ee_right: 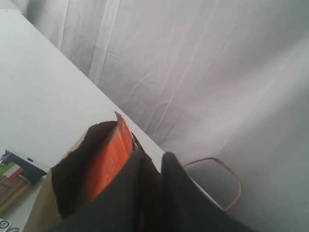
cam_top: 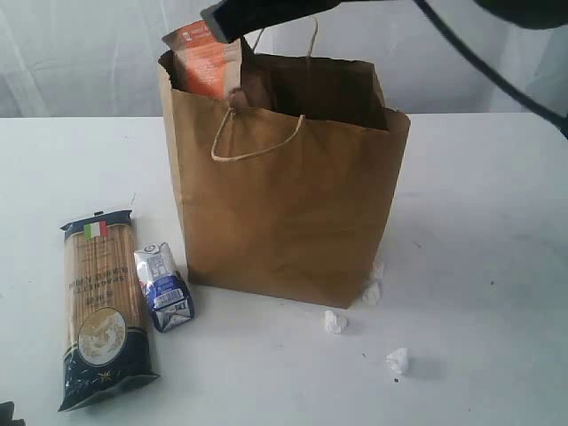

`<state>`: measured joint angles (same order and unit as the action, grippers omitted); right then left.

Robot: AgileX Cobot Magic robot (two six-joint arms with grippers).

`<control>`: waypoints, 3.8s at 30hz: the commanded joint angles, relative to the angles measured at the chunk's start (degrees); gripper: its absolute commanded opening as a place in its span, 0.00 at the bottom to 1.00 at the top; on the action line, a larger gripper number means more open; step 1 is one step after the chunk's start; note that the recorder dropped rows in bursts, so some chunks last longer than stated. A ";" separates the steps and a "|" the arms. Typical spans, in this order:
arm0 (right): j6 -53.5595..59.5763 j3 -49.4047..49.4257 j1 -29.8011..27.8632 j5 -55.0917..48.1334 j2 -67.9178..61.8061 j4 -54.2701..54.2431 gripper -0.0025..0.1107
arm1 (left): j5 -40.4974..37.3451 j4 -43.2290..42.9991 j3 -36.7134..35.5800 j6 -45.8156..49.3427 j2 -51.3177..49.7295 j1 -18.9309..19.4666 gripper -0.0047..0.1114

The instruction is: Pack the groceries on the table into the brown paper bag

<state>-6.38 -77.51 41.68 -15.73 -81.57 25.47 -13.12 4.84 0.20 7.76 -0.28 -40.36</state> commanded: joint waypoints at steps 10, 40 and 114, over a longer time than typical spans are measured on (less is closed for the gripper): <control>0.17 11.93 -0.05 -3.83 16.84 -0.01 0.10 | -0.26 0.20 -0.20 -0.06 0.28 -0.35 0.22; -26.79 56.82 -3.47 -9.09 53.95 3.67 0.06 | -0.26 0.20 -0.20 -0.06 0.28 -0.35 0.22; 6.38 36.79 -9.70 -10.08 -14.59 -28.65 0.31 | -0.26 0.20 -0.20 -0.06 0.28 -0.35 0.22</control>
<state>-0.48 -40.67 32.30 -26.42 -95.62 -2.83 -13.12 4.84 0.20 7.76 -0.28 -40.36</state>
